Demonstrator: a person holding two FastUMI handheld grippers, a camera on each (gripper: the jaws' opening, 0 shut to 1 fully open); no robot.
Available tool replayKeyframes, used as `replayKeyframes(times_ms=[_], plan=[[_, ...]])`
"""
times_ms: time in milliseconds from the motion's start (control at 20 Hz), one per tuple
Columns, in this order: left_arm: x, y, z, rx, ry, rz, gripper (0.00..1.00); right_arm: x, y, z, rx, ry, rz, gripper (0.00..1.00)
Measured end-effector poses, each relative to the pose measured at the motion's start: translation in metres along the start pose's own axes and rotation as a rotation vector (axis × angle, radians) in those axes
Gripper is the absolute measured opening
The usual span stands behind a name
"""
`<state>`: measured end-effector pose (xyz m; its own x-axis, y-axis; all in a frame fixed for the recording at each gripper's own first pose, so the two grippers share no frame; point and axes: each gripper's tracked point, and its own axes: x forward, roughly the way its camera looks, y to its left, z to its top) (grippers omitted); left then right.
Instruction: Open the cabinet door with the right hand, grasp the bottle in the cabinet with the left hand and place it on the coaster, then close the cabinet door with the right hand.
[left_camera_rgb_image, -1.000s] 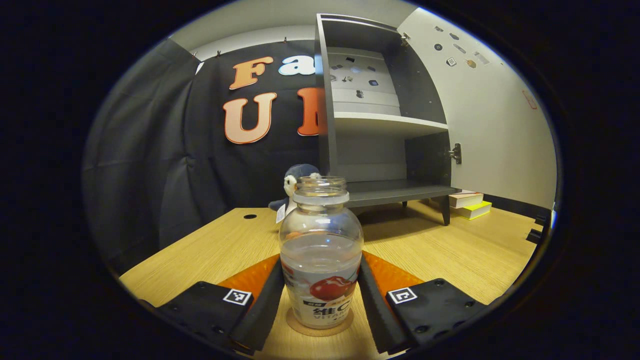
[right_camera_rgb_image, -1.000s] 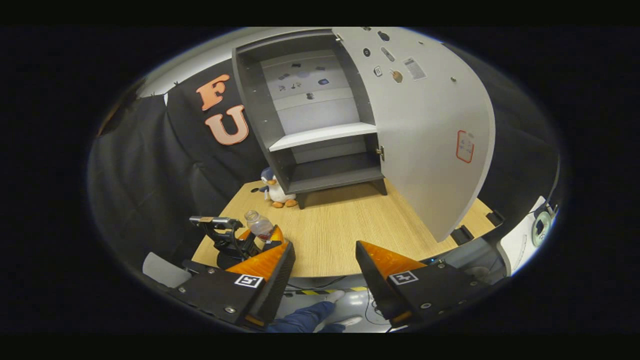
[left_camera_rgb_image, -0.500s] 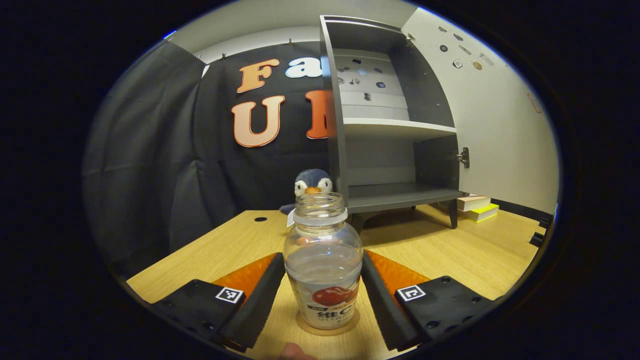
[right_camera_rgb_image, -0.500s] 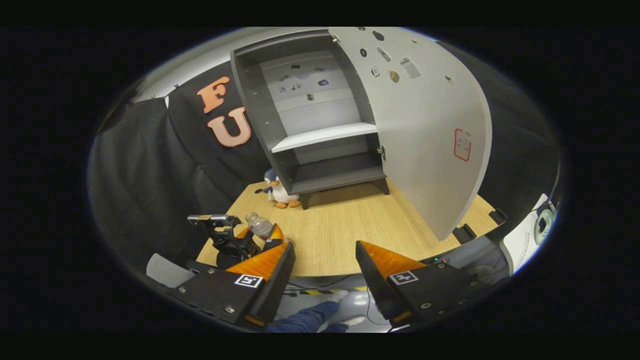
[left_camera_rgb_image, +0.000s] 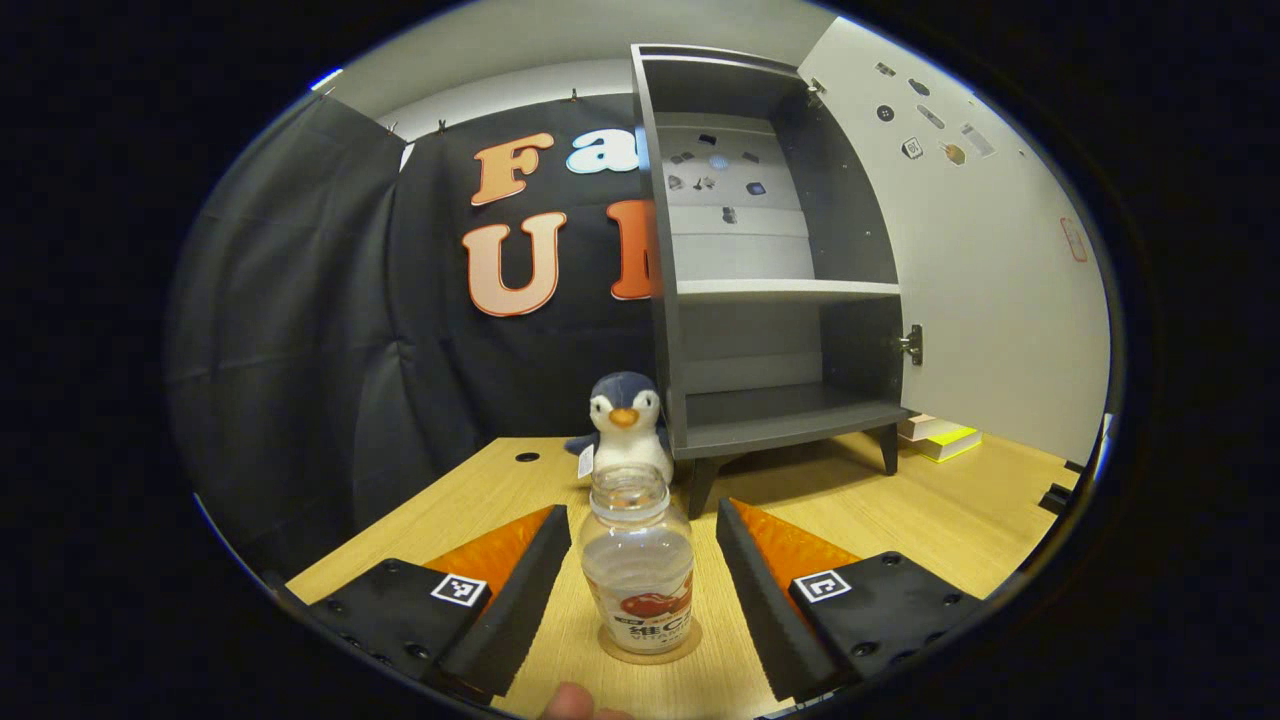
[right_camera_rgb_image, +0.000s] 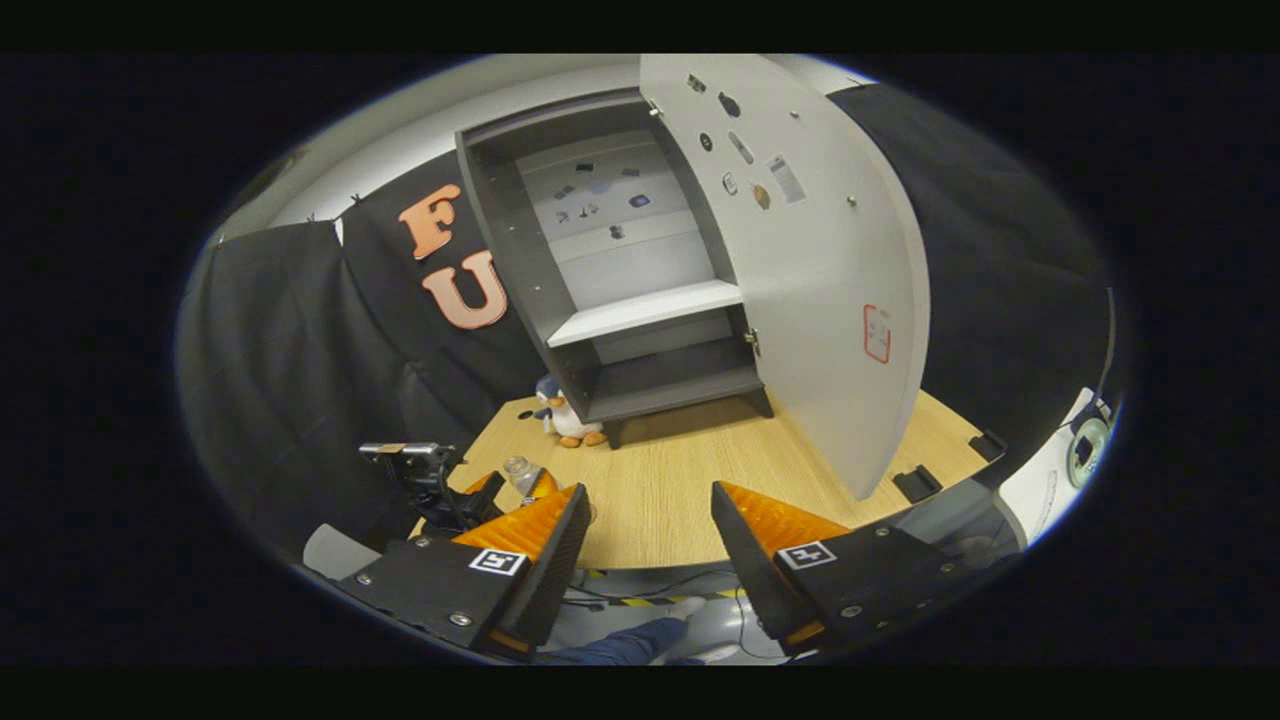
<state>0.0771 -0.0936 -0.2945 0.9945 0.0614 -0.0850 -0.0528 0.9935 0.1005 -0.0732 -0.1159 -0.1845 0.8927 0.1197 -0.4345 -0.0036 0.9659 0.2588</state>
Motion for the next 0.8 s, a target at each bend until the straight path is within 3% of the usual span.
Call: replayKeyframes(times_ms=[500,550,600,800], plan=[[-0.028,-0.017,0.104,-0.039,-0.046,0.006,0.96,-0.054,-0.048,0.093,-0.006,-0.221,-0.029,0.76],[-0.031,-0.018,0.113,-0.050,-0.045,0.009,0.95,-0.060,-0.057,0.104,-0.012,-0.243,-0.038,0.67],[-0.032,-0.021,0.123,-0.062,-0.048,0.002,0.95,-0.065,-0.067,0.115,-0.015,-0.262,-0.050,0.77],[-0.032,-0.021,0.150,-0.070,-0.037,-0.005,0.95,-0.079,-0.104,0.158,-0.008,-0.343,-0.058,0.78]])
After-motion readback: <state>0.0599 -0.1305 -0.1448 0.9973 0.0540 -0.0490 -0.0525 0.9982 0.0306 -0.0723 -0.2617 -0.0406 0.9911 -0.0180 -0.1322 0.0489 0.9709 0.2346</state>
